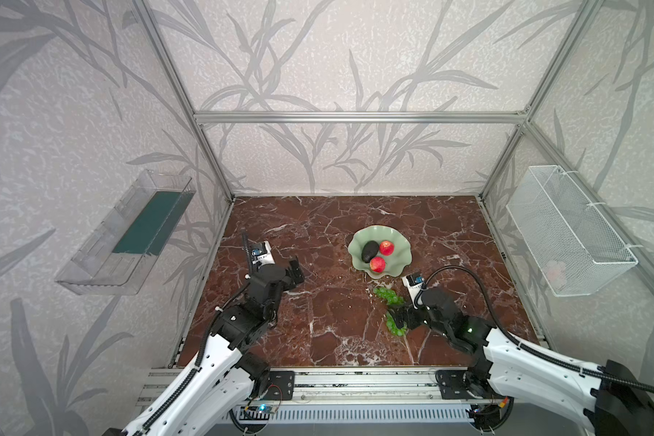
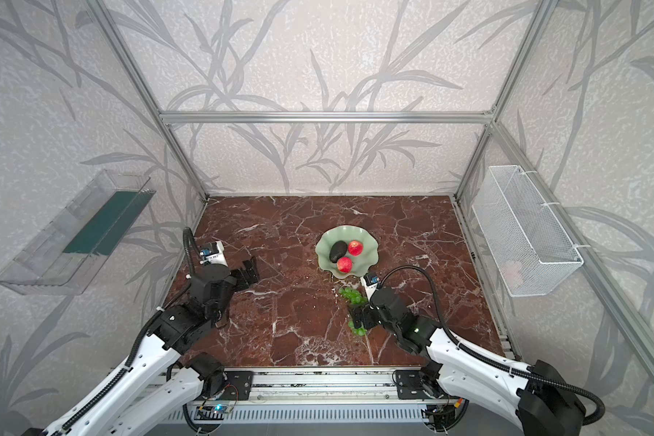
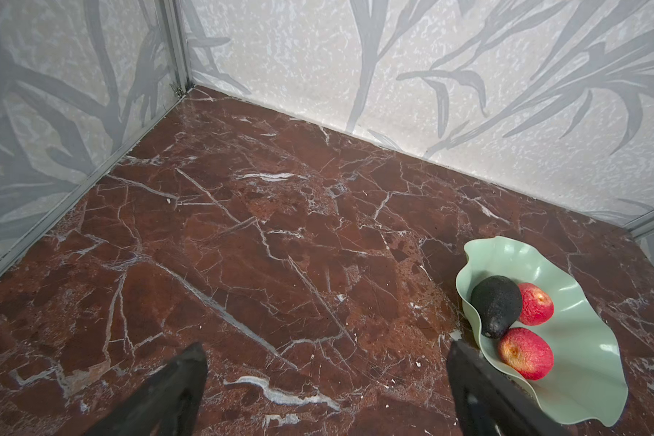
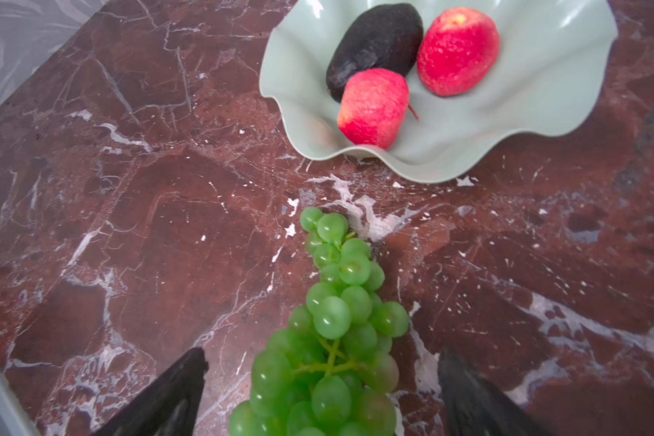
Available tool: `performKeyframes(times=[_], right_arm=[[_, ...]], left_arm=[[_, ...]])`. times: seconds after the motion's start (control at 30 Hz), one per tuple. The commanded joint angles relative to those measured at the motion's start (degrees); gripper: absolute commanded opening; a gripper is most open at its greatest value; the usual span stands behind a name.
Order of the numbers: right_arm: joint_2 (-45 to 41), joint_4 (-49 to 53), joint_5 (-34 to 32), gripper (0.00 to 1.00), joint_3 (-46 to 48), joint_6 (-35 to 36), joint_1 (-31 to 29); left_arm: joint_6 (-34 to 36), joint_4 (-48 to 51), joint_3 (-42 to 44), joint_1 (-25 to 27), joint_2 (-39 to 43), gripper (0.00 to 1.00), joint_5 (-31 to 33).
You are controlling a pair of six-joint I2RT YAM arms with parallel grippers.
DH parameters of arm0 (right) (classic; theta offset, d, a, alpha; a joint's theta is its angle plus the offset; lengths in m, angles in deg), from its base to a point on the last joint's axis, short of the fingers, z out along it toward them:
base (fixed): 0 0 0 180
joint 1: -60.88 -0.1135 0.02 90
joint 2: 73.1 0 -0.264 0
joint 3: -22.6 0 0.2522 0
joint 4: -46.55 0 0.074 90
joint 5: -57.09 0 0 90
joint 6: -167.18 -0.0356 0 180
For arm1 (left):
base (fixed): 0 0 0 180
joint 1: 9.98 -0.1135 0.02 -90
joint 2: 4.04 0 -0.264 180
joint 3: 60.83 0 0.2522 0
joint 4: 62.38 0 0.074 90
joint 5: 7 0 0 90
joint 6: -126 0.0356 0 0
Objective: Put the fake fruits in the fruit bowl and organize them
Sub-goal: 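Move the right gripper down onto the green grapes and close, then lift the grapes with the right gripper toward the bowl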
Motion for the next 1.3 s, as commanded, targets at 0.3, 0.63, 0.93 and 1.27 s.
performKeyframes(times=[0.3,0.63,0.93,1.27], right_arm=[[6.2,-13.2,-1.9,0.95,4.8,-7.6,-0.5],[12.6,-18.1,-2.9,0.90,5.8,-9.9,-0.6],[17.2,-20.3,-0.7,0.61,5.3,-10.7,-0.6],[7.1,-9.7,-2.3,0.45,3.5,-10.0,-0.5]], left_arm=[[-1.6,-1.8,0.9,-0.4,0.0,0.99,-0.4],[-2.1,-2.4,0.7,-0.5,-1.4,0.99,-1.2],[-2.1,-2.7,0.8,-0.5,-1.7,0.99,-1.2],[-2.0,-2.9,1.0,-0.8,-1.8,0.99,-1.2]])
